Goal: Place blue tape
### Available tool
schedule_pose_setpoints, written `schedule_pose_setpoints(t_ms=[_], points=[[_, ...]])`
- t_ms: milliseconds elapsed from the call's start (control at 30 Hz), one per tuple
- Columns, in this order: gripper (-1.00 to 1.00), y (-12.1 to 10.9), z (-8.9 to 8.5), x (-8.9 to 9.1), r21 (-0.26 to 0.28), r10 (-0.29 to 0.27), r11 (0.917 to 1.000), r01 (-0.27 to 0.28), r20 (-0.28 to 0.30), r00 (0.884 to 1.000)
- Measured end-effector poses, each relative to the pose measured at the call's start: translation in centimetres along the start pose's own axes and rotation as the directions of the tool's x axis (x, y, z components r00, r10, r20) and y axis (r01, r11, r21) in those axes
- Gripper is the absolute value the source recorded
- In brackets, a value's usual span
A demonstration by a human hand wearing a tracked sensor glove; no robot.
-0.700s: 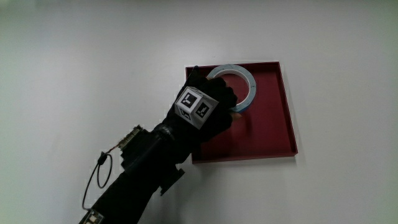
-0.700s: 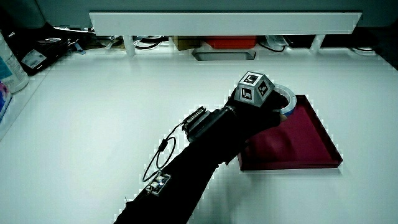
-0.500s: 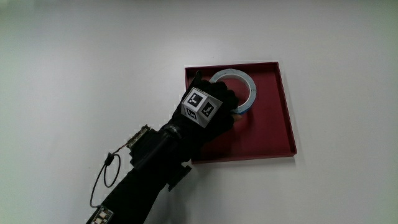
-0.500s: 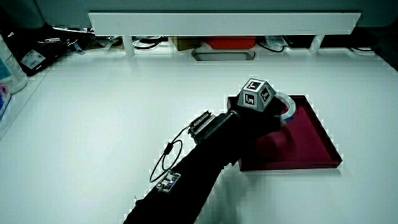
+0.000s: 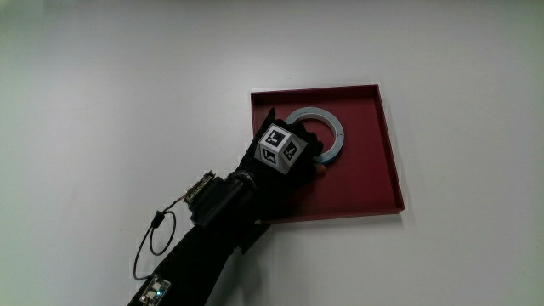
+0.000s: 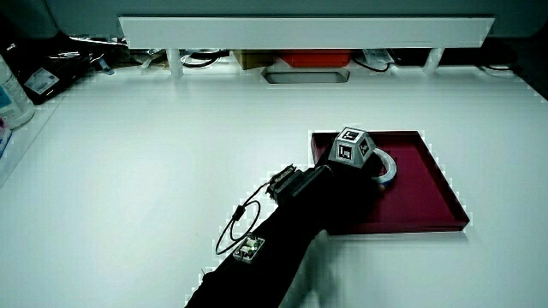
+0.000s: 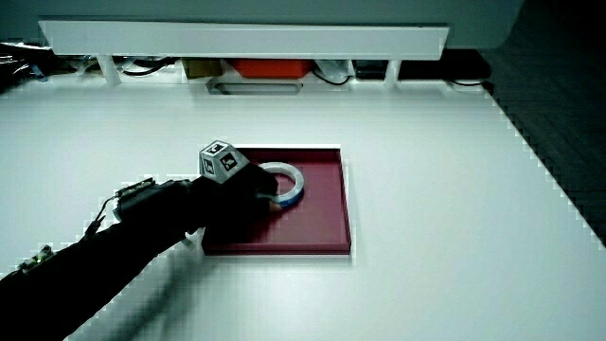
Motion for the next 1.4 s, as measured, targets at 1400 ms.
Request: schedule_pose_setpoints(t_ms=[1400], points=[[-0.77, -0.8, 1.3, -0.2, -0.064, 0.022, 0.9977, -0.021, 0.003, 1.000]])
